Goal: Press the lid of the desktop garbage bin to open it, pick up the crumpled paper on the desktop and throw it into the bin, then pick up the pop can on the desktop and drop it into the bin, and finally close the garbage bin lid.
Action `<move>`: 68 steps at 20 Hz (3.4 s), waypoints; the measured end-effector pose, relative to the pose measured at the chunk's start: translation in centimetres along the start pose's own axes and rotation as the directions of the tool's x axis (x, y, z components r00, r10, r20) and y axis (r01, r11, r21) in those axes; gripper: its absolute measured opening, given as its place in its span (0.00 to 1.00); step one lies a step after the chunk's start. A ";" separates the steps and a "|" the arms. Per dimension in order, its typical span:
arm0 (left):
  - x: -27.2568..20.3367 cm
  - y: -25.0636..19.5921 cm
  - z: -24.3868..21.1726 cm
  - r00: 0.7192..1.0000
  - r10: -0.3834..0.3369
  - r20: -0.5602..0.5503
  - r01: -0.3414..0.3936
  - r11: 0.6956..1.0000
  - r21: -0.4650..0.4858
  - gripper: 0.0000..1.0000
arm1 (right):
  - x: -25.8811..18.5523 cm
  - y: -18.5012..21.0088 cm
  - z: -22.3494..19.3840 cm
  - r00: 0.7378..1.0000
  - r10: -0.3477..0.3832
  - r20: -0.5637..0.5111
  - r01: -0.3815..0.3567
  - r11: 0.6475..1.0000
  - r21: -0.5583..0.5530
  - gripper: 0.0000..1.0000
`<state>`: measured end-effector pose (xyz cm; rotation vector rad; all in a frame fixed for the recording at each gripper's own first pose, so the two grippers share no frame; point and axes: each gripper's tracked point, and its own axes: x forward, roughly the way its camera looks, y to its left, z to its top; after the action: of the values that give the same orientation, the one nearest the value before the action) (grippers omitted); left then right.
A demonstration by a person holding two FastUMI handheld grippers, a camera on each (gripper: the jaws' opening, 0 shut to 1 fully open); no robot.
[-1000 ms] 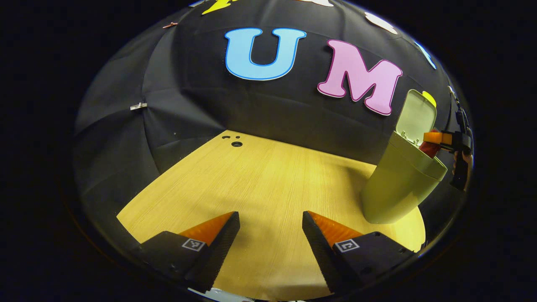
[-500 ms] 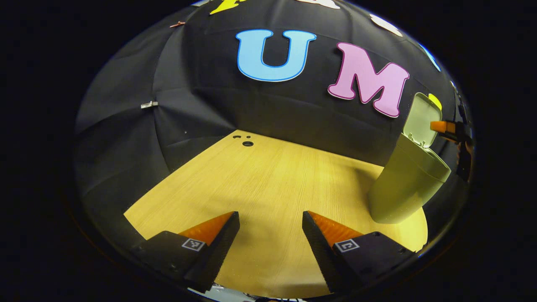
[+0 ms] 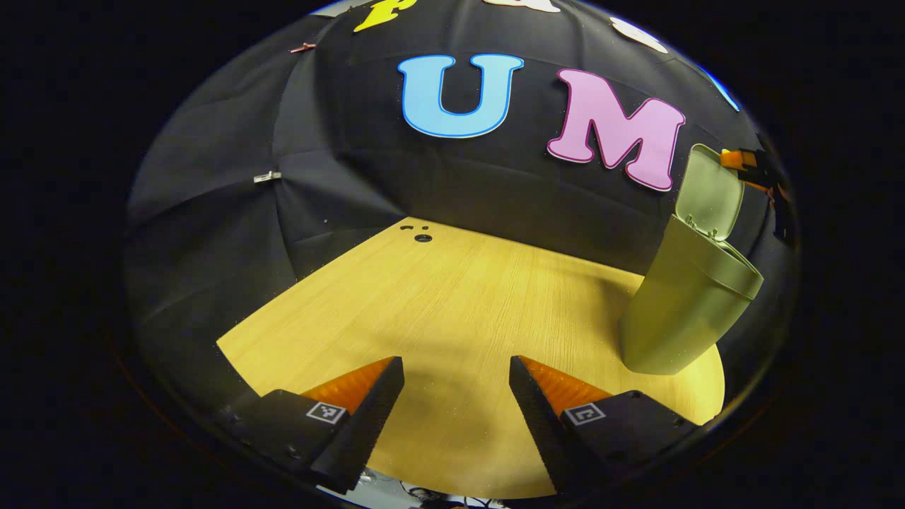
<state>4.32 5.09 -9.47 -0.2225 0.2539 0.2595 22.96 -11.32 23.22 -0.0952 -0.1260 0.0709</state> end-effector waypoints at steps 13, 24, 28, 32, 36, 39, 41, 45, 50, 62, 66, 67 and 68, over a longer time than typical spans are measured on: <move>-3.4 -2.4 -0.8 0.999 -0.038 0.011 0.038 0.999 -0.019 0.96 | 4.1 -2.0 3.5 0.993 -0.100 0.058 0.100 0.995 -0.004 0.93; -2.9 1.9 1.0 0.999 -0.014 0.043 0.014 1.000 -0.011 0.94 | 1.4 -1.5 1.5 0.994 -0.106 -0.028 0.107 0.993 0.048 0.94; -2.2 1.7 2.8 0.988 -0.139 0.064 0.137 0.990 0.037 0.96 | -1.4 -0.9 -0.1 0.986 -0.164 -0.042 0.166 0.984 0.060 0.94; -1.8 3.0 3.5 0.977 -0.195 0.085 0.185 0.976 0.116 0.96 | -4.1 0.0 -1.9 0.978 -0.204 -0.042 0.205 0.979 0.017 0.94; -1.7 3.5 3.0 0.968 -0.242 0.071 0.234 0.966 0.110 0.96 | -6.1 0.7 -4.4 0.971 -0.228 -0.071 0.227 0.974 -0.012 0.93; -1.7 3.7 2.5 0.962 -0.267 0.061 0.260 0.960 0.102 0.96 | -7.2 2.2 -6.9 0.973 -0.201 -0.115 0.202 0.979 -0.007 0.93; -1.5 4.0 1.9 0.962 -0.270 0.047 0.264 0.958 0.109 0.96 | -7.7 2.8 -8.3 0.971 -0.199 -0.131 0.200 0.980 -0.012 0.93; -1.7 4.6 0.9 0.960 -0.280 0.026 0.277 0.956 0.101 0.96 | -8.6 3.8 -11.0 0.967 -0.197 -0.164 0.198 0.980 -0.014 0.93; -1.8 4.9 -0.2 0.957 -0.290 0.002 0.288 0.952 0.103 0.96 | -8.9 3.8 -14.6 0.952 -0.204 -0.229 0.211 0.977 0.007 0.93; -1.2 5.2 -0.1 0.959 -0.282 -0.003 0.280 0.950 0.140 0.96 | -8.9 3.7 -16.6 0.934 -0.186 -0.304 0.216 0.974 0.066 0.97; -1.0 4.8 0.1 0.958 -0.287 -0.002 0.285 0.950 0.127 0.96 | -8.8 3.9 -17.3 0.938 -0.190 -0.289 0.216 0.974 0.062 0.99; -0.9 4.6 0.2 0.957 -0.290 -0.001 0.288 0.949 0.125 0.96 | -8.9 3.8 -16.8 0.944 -0.192 -0.268 0.216 0.974 0.063 0.98; -0.9 4.6 0.3 0.956 -0.293 0.001 0.290 0.949 0.126 0.96 | -8.9 3.8 -17.0 0.943 -0.192 -0.272 0.218 0.973 0.070 0.98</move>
<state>2.24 9.25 -9.75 -0.1309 0.2133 -0.0483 16.13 -9.71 5.02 0.0087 0.1344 -0.1442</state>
